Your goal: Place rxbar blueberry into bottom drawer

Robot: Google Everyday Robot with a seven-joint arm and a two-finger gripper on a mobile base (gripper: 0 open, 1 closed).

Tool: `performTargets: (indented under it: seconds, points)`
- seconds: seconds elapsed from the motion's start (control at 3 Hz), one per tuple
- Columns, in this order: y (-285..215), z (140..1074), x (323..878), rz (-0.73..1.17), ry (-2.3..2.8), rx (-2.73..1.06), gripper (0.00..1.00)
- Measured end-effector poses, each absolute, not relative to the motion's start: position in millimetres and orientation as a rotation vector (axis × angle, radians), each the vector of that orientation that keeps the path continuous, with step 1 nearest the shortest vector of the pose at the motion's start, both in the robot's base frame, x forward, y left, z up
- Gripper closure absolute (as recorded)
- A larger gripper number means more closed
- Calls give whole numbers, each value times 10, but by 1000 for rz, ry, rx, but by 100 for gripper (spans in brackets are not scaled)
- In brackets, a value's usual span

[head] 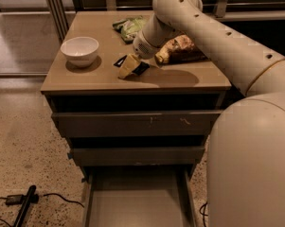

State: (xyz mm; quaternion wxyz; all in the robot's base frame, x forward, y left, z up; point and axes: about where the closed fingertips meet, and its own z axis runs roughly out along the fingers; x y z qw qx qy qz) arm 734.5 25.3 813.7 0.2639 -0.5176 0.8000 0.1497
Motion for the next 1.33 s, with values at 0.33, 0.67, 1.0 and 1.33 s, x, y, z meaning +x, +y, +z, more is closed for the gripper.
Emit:
performTargets:
  seconds: [0.33, 0.67, 1.0, 1.33]
  points:
    - [253, 8137, 7345, 405, 2163, -1399, 69]
    - [254, 8136, 7345, 405, 2163, -1399, 93]
    - [254, 8136, 7345, 405, 2163, -1399, 100]
    - [254, 8136, 7345, 405, 2163, -1399, 100]
